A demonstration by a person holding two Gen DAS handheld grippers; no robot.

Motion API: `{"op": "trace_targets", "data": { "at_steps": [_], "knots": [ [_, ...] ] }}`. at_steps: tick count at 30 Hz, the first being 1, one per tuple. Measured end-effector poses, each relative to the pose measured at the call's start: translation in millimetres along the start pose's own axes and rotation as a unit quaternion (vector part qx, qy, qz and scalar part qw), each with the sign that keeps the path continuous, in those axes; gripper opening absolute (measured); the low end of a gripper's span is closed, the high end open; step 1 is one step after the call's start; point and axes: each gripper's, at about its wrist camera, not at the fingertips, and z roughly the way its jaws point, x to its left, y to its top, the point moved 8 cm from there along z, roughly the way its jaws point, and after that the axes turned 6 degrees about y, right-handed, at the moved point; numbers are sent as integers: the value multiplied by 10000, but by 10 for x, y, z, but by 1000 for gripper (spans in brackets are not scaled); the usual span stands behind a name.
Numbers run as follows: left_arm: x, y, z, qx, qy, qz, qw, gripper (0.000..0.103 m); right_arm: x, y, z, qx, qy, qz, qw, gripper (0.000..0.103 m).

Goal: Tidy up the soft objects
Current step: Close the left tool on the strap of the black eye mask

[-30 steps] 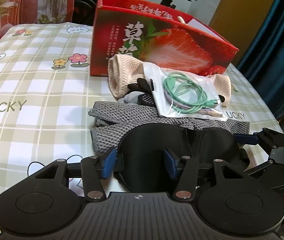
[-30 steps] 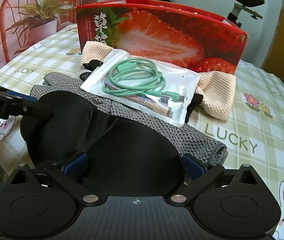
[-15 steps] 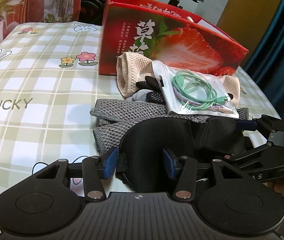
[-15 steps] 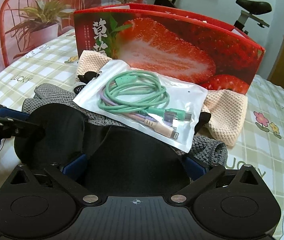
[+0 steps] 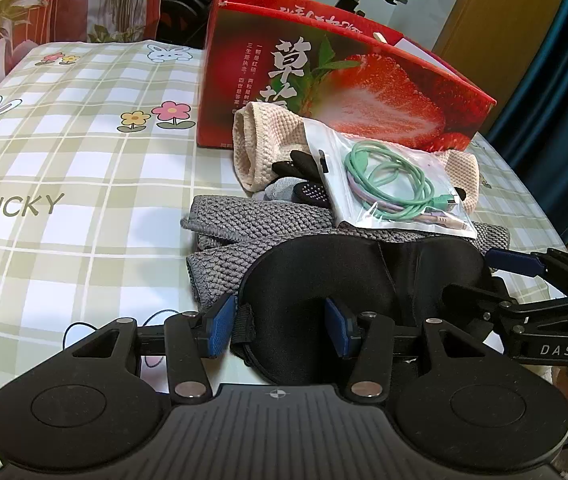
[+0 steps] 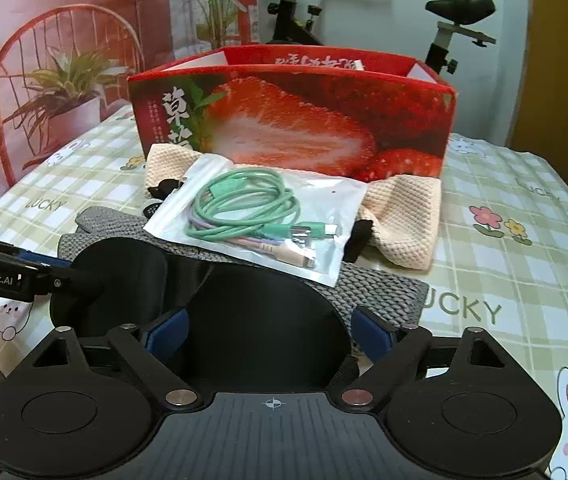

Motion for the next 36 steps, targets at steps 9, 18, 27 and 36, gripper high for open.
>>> {"op": "trace_targets", "data": {
  "at_steps": [9, 18, 27, 36],
  "knots": [
    [-13, -2, -1, -1, -3, -34, 10000, 52, 15, -92, -24, 133, -39, 89, 9999, 75],
    [-13, -8, 1, -21, -5, -38, 10000, 52, -49, -148, -66, 211, -33, 307, 9993, 63],
    [-24, -13, -5, -18, -1, -58, 10000, 52, -161, -259, -97, 362, 47, 726, 9967, 61],
    [-41, -28, -33, 39, -179, -31, 9998, 52, -93, -176, -120, 241, 122, 589, 9979, 44]
  ]
}}
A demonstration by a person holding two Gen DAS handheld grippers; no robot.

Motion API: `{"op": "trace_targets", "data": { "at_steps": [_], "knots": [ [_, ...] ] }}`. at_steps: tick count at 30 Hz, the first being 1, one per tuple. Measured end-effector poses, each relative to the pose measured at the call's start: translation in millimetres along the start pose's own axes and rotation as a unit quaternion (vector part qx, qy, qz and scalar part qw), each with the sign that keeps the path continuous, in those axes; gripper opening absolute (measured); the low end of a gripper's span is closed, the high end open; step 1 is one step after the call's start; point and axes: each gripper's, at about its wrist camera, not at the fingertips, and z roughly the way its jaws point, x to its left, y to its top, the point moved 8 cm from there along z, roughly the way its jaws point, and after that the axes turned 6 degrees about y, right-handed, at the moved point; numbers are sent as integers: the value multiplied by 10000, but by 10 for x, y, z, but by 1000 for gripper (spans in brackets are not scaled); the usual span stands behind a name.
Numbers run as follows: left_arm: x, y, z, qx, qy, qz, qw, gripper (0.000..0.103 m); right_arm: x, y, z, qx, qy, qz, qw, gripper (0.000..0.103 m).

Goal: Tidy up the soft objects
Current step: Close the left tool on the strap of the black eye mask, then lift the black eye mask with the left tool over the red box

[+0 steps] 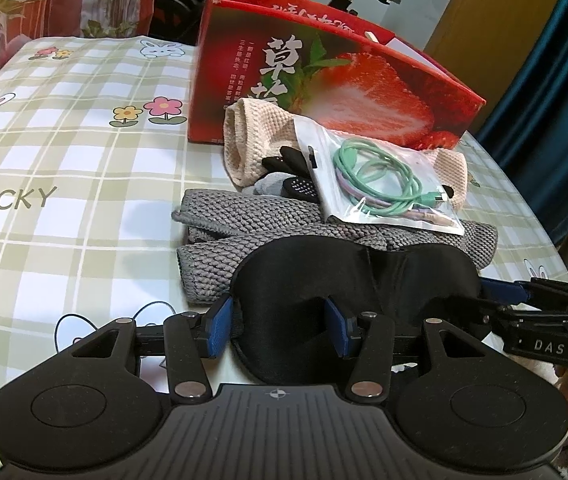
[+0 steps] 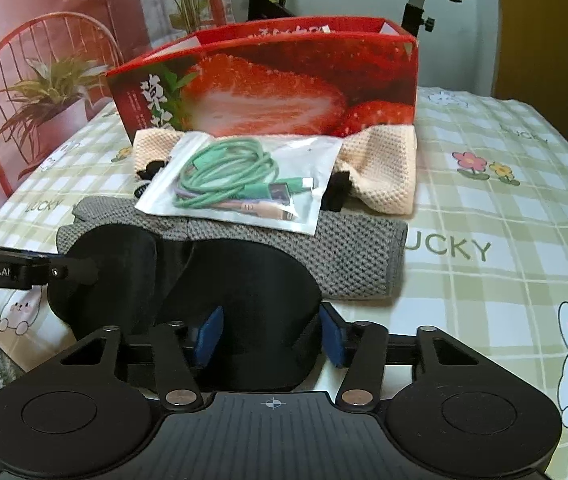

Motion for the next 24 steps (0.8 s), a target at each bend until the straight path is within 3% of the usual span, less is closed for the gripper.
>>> {"op": "trace_targets", "data": {
  "at_steps": [2, 6, 10, 17, 24],
  "knots": [
    [-5, 0, -13, -9, -22, 4, 10000, 51, 10, 29, -34, -79, 20, -11, 10000, 39],
    [8, 30, -83, -146, -6, 18, 9999, 34, 43, 102, -101, -227, 103, -73, 9997, 31],
    [3, 97, -212, -415, -50, 26, 9991, 24, 92, 190, -185, -413, 214, -151, 9988, 18],
    [-64, 316, -481, -977, -34, 193, 9950, 20, 185, 422, -368, -779, 408, -300, 9957, 10],
    [-85, 623, -696, -1397, 1, 188, 9900, 20, 211, 747, -520, -1140, 476, -431, 9914, 10]
  ]
}}
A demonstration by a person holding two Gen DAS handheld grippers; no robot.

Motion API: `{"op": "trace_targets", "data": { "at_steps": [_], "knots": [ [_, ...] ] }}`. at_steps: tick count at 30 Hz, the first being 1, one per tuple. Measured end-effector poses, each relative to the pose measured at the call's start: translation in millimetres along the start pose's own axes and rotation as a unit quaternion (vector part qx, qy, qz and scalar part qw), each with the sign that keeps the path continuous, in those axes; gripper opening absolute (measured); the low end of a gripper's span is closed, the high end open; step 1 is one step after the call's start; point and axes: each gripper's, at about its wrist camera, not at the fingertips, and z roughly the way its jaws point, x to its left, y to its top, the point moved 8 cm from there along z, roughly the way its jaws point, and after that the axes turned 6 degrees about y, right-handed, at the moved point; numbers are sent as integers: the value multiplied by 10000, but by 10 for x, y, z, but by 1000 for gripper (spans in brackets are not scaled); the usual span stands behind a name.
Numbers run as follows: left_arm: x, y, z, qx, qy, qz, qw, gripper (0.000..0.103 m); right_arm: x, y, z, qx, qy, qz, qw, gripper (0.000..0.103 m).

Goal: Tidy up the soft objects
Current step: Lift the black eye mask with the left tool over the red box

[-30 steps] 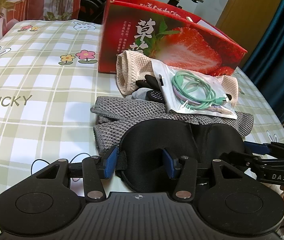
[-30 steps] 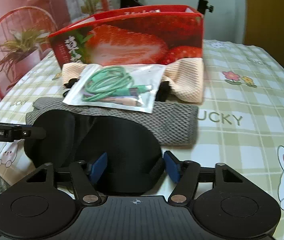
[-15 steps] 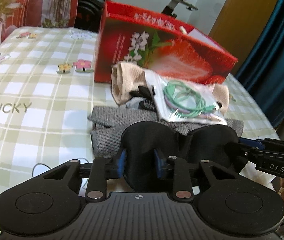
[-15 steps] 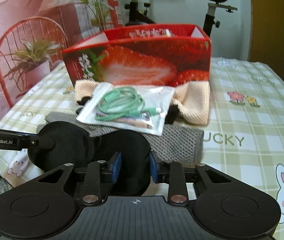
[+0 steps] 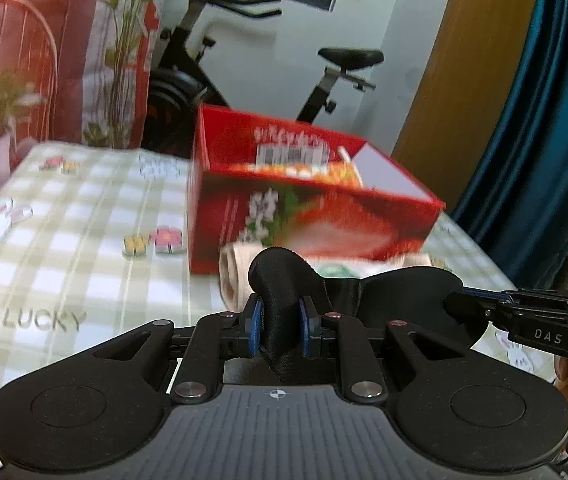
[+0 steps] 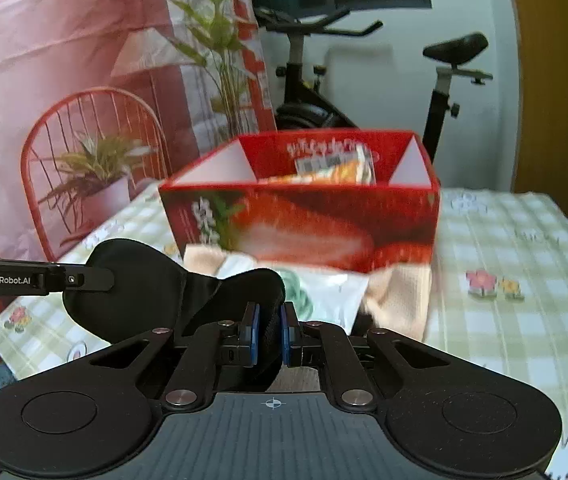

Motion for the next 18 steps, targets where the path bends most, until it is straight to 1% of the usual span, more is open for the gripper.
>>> {"op": "trace_targets", "data": {
  "at_steps": [6, 18],
  "knots": [
    [-80, 281, -27, -227, -5, 32, 9997, 20, -1, 266, -13, -207, -3, -149, 9997, 10],
    [-201, 795, 15, -665, -30, 147, 9977, 19, -66, 846, 66, -472, -42, -536, 9974, 10]
  ]
}}
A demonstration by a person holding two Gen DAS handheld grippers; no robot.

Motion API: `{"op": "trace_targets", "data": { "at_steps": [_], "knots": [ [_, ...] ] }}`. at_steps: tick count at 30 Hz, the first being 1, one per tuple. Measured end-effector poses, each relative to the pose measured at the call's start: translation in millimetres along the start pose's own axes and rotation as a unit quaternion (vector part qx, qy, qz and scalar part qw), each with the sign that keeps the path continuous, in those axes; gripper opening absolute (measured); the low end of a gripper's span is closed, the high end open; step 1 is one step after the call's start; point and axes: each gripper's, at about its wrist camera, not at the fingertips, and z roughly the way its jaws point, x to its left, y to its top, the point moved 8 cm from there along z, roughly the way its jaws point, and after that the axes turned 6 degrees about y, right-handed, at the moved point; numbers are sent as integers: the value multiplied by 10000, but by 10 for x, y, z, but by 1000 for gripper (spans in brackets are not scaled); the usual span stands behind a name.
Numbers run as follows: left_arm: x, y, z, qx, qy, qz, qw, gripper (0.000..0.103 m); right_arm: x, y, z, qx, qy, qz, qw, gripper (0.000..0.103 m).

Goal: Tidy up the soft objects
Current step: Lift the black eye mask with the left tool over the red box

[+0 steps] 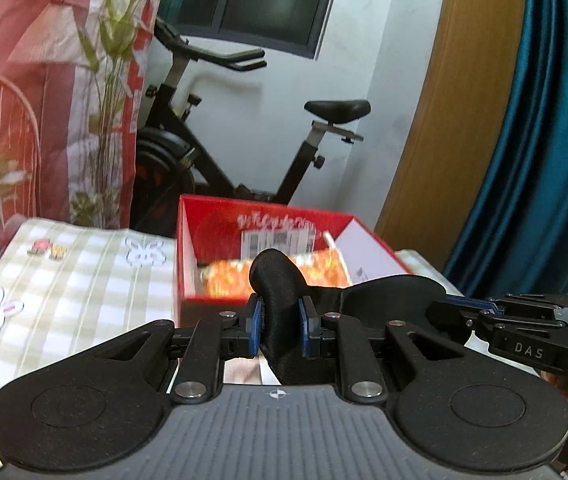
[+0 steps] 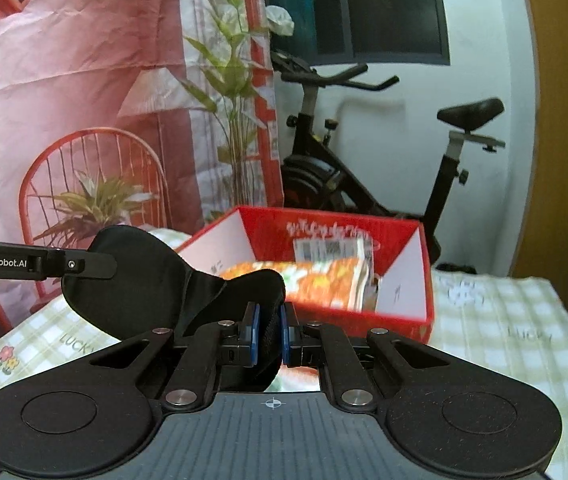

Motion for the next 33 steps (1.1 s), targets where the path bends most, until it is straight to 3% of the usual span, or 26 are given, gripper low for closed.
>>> {"op": "trace_targets", "data": {
  "at_steps": [18, 26, 33],
  "knots": [
    [-48, 618, 419, -342, 54, 151, 9993, 19, -367, 670, 331, -207, -63, -396, 9990, 9],
    [-55, 923, 720, -515, 178, 190, 9983, 19, -615, 976, 703, -290, -182, -506, 9981, 9],
    [13, 1021, 1112, -426, 346, 256, 9982, 19, -872, 1040, 1174, -108, -319, -539, 9980, 9]
  ]
}}
